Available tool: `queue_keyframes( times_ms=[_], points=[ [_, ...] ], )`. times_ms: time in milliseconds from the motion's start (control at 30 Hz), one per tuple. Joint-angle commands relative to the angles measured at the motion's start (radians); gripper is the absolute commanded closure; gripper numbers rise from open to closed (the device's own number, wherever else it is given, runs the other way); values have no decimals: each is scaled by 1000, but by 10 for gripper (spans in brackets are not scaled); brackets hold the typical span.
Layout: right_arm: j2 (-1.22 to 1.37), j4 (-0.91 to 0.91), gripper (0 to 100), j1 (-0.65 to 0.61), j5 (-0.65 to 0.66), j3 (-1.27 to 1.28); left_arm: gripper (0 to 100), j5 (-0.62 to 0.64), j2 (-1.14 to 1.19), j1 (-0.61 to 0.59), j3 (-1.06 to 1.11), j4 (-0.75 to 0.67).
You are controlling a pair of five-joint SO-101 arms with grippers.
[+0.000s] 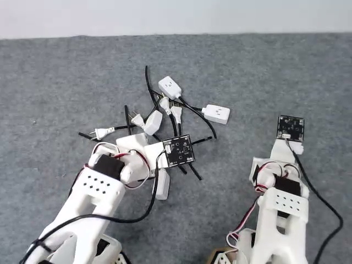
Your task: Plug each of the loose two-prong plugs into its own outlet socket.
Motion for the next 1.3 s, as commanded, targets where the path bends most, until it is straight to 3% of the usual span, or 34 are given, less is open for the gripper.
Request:
queue_keyframes(
  times_ms=[0,167,300,700,833,1033,1200,1267],
  points=[
    [-4,-54,894,-7,26,-8,794,-72,0,-2,-4,-17],
    [101,-45,894,-39,43,-58,794,-265,75,-17,28,-138],
    [148,-21,894,-61,43,-86,792,-275,262,-54,-74,-183],
    [148,-12,894,-64,43,-87,794,-336,825,-110,-628,114],
    [150,-12,894,-74,43,-87,795,-420,898,-123,-687,224],
    [150,-12,897,-94,43,-84,802,-428,934,-124,-733,236],
    [159,-54,898,-93,40,-83,988,-428,937,-100,-733,236],
    [159,-59,898,-96,41,-78,975,-422,936,-80,-725,259]
  ],
)
